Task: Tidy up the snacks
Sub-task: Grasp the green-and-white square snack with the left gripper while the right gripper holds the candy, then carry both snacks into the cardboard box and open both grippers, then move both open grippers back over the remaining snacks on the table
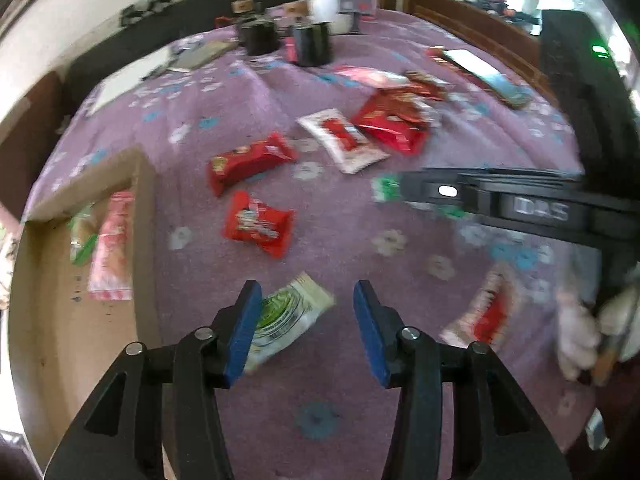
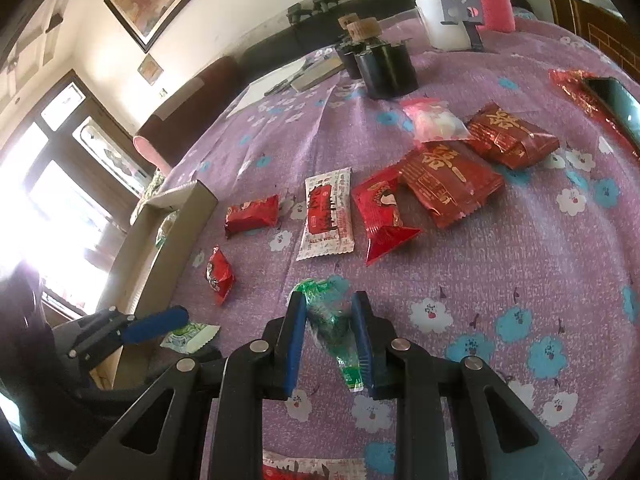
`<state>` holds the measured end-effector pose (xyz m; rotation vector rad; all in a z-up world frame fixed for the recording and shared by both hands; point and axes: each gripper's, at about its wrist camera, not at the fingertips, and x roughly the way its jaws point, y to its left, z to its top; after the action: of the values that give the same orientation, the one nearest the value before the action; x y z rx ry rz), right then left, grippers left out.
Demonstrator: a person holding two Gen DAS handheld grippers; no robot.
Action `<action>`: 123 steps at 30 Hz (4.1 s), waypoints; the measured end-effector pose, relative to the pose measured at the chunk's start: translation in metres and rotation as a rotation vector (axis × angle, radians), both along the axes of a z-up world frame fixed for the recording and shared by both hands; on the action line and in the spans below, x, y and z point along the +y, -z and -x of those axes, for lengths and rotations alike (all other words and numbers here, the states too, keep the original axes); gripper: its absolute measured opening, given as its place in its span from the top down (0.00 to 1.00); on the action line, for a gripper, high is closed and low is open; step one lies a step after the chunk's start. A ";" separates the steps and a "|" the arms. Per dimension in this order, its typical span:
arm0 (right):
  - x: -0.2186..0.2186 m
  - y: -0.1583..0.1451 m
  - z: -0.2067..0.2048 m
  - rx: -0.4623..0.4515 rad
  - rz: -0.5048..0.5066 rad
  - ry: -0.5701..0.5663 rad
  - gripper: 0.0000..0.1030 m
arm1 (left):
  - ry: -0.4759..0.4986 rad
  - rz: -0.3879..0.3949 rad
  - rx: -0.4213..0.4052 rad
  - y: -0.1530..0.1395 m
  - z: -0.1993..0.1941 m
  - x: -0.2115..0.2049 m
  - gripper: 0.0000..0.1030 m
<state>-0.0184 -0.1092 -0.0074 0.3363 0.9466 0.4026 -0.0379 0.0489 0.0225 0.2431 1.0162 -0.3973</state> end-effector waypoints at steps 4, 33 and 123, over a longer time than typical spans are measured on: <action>-0.005 0.001 0.000 0.006 -0.012 0.016 0.75 | 0.040 0.052 0.020 -0.010 0.010 -0.003 0.68; -0.012 0.001 -0.003 0.014 -0.087 0.021 0.59 | -0.012 0.077 -0.017 0.007 0.018 -0.012 0.76; 0.221 -0.068 -0.064 0.003 -0.072 -0.179 0.59 | -0.620 0.467 -0.019 -0.049 -0.037 0.262 0.53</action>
<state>0.0460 0.1122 0.0609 0.3188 0.9705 0.6006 -0.0008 0.3113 0.0716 -0.4807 0.8991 -0.0564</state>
